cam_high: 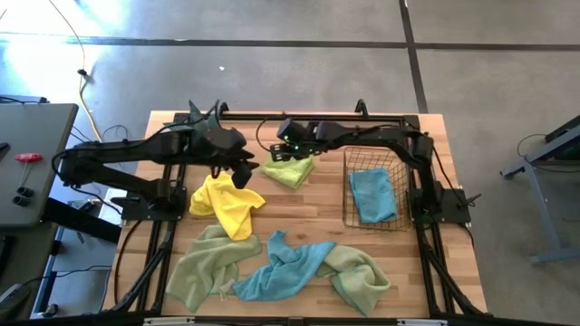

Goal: Fold microfiber towels
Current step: Fold the light green microfiber cloth

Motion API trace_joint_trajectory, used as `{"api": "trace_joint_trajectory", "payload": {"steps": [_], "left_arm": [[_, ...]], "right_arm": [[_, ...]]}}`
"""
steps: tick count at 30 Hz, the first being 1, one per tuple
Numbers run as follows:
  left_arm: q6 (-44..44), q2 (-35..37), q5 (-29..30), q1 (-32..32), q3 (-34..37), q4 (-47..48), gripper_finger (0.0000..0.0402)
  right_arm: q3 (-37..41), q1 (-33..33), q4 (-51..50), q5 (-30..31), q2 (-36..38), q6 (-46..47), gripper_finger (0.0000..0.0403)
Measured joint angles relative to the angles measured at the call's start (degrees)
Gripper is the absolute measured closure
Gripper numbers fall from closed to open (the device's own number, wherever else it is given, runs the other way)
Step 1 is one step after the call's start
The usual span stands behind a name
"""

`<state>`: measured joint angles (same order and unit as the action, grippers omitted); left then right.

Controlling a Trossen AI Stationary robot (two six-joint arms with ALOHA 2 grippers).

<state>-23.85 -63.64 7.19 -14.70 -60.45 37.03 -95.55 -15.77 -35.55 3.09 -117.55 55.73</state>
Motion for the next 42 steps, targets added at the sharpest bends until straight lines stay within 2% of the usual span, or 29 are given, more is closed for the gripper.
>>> {"api": "trace_joint_trajectory", "payload": {"steps": [7, 14, 18, 22, 26, 33, 36, 39, 42], "left_arm": [[-0.2, 4.9, 1.7, 0.3, 0.0, 0.0, 0.0229], [0.0, 7.9, 3.9, 0.3, 0.0, 0.0, 0.0229], [0.0, 8.5, 4.0, 0.3, 0.0, 0.1, 0.0229], [0.0, 8.6, 4.0, 0.2, 0.0, 0.3, 0.0229], [0.8, 8.6, 4.2, 0.2, 0.0, 0.5, 0.0229], [0.9, 8.6, 4.2, 0.2, 0.0, 1.1, 0.0229], [0.6, 8.6, 4.2, 0.2, 0.0, 1.6, 0.0229], [0.4, 8.6, 4.7, 0.2, 0.0, 2.6, 0.0229], [0.0, 8.6, 5.6, 0.2, 0.0, 3.6, 0.0229]], "right_arm": [[0.0, 0.1, -0.2, -0.1, -3.9, 2.3, 0.0245], [0.0, 0.4, 0.3, 2.4, -8.2, 2.5, 0.0245], [0.0, 0.5, 0.4, 2.3, -10.2, -0.1, 0.0245], [-0.1, 0.5, -0.1, 2.6, -10.8, -13.3, 0.0245], [-0.1, 0.5, -0.2, 2.6, -10.9, -31.1, 0.0245], [-0.1, 0.6, 0.5, 1.0, -11.0, -72.0, 0.0245], [-0.1, 0.9, 0.9, 3.5, -10.7, -88.2, 0.0245], [0.2, 1.7, 2.1, 10.2, -9.6, -94.6, 0.0245], [0.2, 1.7, 1.1, 11.3, -6.1, -89.7, 0.0245]]}}
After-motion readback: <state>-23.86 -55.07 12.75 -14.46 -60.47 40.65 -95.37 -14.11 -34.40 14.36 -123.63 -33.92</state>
